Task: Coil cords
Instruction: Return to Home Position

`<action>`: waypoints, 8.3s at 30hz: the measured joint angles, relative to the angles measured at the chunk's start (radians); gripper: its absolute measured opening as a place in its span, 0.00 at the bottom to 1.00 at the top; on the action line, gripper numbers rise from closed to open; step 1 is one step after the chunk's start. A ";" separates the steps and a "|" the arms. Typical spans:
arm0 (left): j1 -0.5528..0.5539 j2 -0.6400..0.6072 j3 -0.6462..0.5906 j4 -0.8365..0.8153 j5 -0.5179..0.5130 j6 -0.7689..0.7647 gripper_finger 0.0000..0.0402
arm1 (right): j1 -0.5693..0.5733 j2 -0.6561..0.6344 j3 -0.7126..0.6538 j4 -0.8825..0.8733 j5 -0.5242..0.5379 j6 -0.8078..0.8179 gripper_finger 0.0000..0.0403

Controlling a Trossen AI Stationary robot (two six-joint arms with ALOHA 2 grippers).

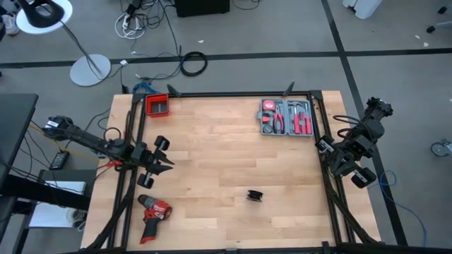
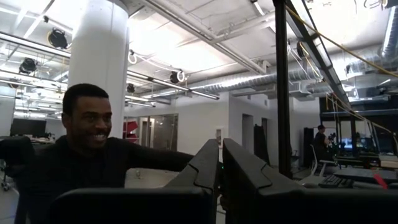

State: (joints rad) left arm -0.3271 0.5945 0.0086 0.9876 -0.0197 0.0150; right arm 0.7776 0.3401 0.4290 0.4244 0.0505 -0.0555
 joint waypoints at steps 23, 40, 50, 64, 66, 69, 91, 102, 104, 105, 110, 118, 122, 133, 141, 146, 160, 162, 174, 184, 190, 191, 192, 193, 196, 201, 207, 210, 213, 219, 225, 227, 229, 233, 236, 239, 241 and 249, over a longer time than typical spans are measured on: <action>0.000 -0.353 -0.001 -0.591 0.006 0.026 0.16 | 0.000 0.000 0.000 0.000 0.000 0.000 0.06; 0.000 -0.485 -0.001 -0.617 0.005 0.025 0.16 | 0.000 0.000 0.000 0.000 0.000 0.000 0.06; 0.000 -0.574 -0.002 -0.625 0.005 0.025 0.16 | 0.000 0.000 0.000 0.000 0.000 0.000 0.06; 0.000 -0.595 -0.002 -0.588 0.005 0.025 0.16 | 0.000 0.000 0.000 0.000 0.000 0.000 0.06; 0.000 -0.595 -0.002 -0.589 0.005 0.025 0.16 | 0.000 0.000 0.000 0.000 0.000 0.000 0.06; 0.000 -0.595 -0.002 -0.589 0.005 0.025 0.16 | 0.000 0.000 0.000 0.000 0.000 0.000 0.06; 0.000 -0.595 -0.002 -0.590 0.005 0.025 0.16 | 0.000 0.000 0.000 0.000 0.000 0.000 0.06; 0.000 -0.595 -0.002 -0.590 0.005 0.025 0.16 | -0.013 -0.079 -0.185 0.169 0.000 0.036 0.06; 0.000 -0.595 -0.002 -0.590 0.005 0.025 0.16 | -0.018 -0.115 -0.270 0.246 0.000 0.051 0.06; 0.000 -0.595 -0.002 -0.590 0.005 0.025 0.16 | -0.019 -0.132 -0.311 0.289 0.000 0.053 0.06; 0.000 -0.595 -0.002 -0.590 0.005 0.025 0.16 | -0.022 -0.213 -0.414 0.358 0.004 0.058 0.06; 0.000 -0.595 -0.001 -0.588 0.005 0.025 0.16 | -0.029 -0.276 -0.419 0.262 0.008 0.053 0.06; 0.000 -0.595 -0.001 -0.589 0.005 0.025 0.16 | -0.040 -0.340 -0.420 0.149 0.009 0.051 0.06; 0.000 -0.594 0.000 -0.590 0.005 0.025 0.16 | -0.101 -0.336 -0.420 0.052 0.061 0.052 0.06; 0.000 -0.595 0.000 -0.590 0.005 0.025 0.16 | -0.112 -0.335 -0.421 0.051 0.061 0.052 0.06; 0.000 -0.595 0.000 -0.590 0.005 0.025 0.16 | -0.112 -0.334 -0.421 0.051 0.061 0.052 0.06; 0.000 -0.595 0.000 -0.590 0.005 0.025 0.16 | -0.112 -0.334 -0.422 0.052 0.060 0.053 0.06; 0.000 -0.595 0.000 -0.590 0.005 0.025 0.16 | -0.112 -0.334 -0.422 0.052 0.060 0.053 0.06; 0.000 -0.595 0.001 -0.590 0.005 0.025 0.16 | -0.112 -0.334 -0.422 0.052 0.060 0.053 0.06; 0.000 -0.595 0.001 -0.590 0.005 0.025 0.16 | -0.112 -0.334 -0.422 0.052 0.060 0.053 0.06; 0.000 -0.595 0.001 -0.590 0.005 0.025 0.16 | -0.112 -0.334 -0.422 0.052 0.060 0.053 0.06; 0.000 -0.595 0.001 -0.590 0.005 0.025 0.16 | -0.112 -0.334 -0.422 0.052 0.060 0.053 0.06; 0.000 -0.594 0.001 -0.590 0.005 0.025 0.16 | -0.112 -0.334 -0.422 0.052 0.060 0.053 0.06; 0.000 -0.595 0.001 -0.590 0.005 0.025 0.16 | -0.112 -0.334 -0.422 0.052 0.060 0.053 0.06; 0.000 -0.595 0.001 -0.590 0.005 0.025 0.16 | -0.112 -0.334 -0.422 0.052 0.060 0.053 0.06; 0.000 -0.595 0.001 -0.590 0.005 0.025 0.16 | -0.112 -0.334 -0.422 0.052 0.060 0.053 0.06; 0.000 -0.595 0.001 -0.590 0.005 0.025 0.16 | -0.112 -0.334 -0.422 0.052 0.060 0.053 0.06; 0.000 -0.595 0.001 -0.590 0.005 0.025 0.16 | -0.112 -0.334 -0.422 0.052 0.060 0.053 0.06; 0.000 -0.595 0.002 -0.590 0.005 0.025 0.16 | -0.112 -0.334 -0.422 0.052 0.060 0.053 0.06; 0.000 -0.595 0.002 -0.590 0.005 0.025 0.16 | -0.112 -0.334 -0.422 0.052 0.060 0.053 0.06; 0.000 -0.595 0.002 -0.590 0.005 0.025 0.16 | -0.112 -0.334 -0.422 0.052 0.060 0.053 0.06; 0.000 -0.595 0.002 -0.590 0.005 0.025 0.16 | -0.112 -0.334 -0.422 0.052 0.060 0.053 0.06; 0.000 -0.595 0.002 -0.590 0.005 0.025 0.16 | -0.112 -0.334 -0.422 0.052 0.060 0.053 0.06; 0.000 -0.594 0.002 -0.590 0.005 0.025 0.16 | -0.112 -0.334 -0.422 0.052 0.060 0.053 0.06; 0.000 -0.595 0.002 -0.590 0.005 0.025 0.16 | -0.112 -0.334 -0.422 0.052 0.060 0.053 0.06; 0.000 -0.595 0.002 -0.590 0.005 0.025 0.16 | -0.112 -0.334 -0.423 0.052 0.060 0.053 0.06; 0.000 -0.595 0.002 -0.590 0.005 0.025 0.16 | -0.112 -0.334 -0.422 0.052 0.060 0.053 0.06; 0.000 -0.595 0.002 -0.590 0.005 0.025 0.16 | -0.112 -0.334 -0.423 0.052 0.060 0.053 0.06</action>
State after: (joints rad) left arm -0.3272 -0.0001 0.0101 0.3981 -0.0144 0.0402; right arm 0.6651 0.0063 0.0063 0.4765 0.1106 -0.0025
